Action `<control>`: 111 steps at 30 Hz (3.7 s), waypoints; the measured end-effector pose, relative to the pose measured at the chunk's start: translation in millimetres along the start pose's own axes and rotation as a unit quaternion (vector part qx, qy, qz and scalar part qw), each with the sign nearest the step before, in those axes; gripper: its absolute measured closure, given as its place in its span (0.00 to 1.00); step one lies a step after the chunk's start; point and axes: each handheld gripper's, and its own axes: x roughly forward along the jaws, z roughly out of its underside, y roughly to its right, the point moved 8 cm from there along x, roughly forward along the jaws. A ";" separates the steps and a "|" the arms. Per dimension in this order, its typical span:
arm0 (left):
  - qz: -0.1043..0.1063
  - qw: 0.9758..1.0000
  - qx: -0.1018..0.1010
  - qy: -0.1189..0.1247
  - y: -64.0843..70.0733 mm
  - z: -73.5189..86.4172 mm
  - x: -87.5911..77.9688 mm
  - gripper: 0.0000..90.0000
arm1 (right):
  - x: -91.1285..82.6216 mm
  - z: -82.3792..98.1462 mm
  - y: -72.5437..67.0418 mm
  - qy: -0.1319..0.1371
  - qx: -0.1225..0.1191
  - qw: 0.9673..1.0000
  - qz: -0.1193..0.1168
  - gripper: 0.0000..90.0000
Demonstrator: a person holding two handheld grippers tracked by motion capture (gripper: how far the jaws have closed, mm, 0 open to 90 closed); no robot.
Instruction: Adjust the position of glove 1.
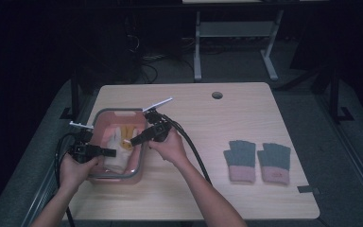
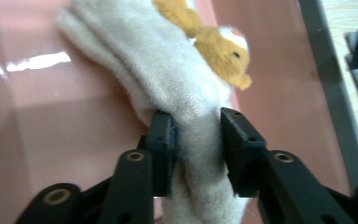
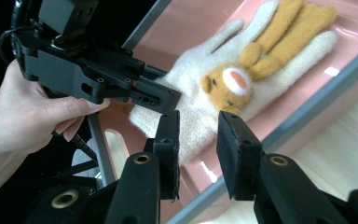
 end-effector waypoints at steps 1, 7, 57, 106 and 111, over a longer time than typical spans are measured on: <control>-0.005 1.000 0.000 0.003 -0.1 -0.5 -1.0 0.70 | -2.1 0.7 0.7 0.002 0.000 1.000 0.001 0.77; -0.027 0.999 0.011 0.019 -0.6 -6.8 -12.8 0.64 | -11.1 5.0 2.7 0.009 -0.002 1.000 0.004 0.76; 0.001 0.995 0.096 0.026 66.8 -26.6 -8.6 0.49 | -75.4 37.0 31.3 0.043 0.008 0.999 0.026 0.64; 0.126 0.965 0.229 0.019 208.9 5.0 65.4 0.36 | -167.7 112.9 95.8 0.071 0.054 0.993 0.072 0.49; 0.137 0.963 0.234 0.008 221.3 11.4 77.7 0.36 | -179.4 123.6 100.9 0.077 0.058 0.992 0.081 0.49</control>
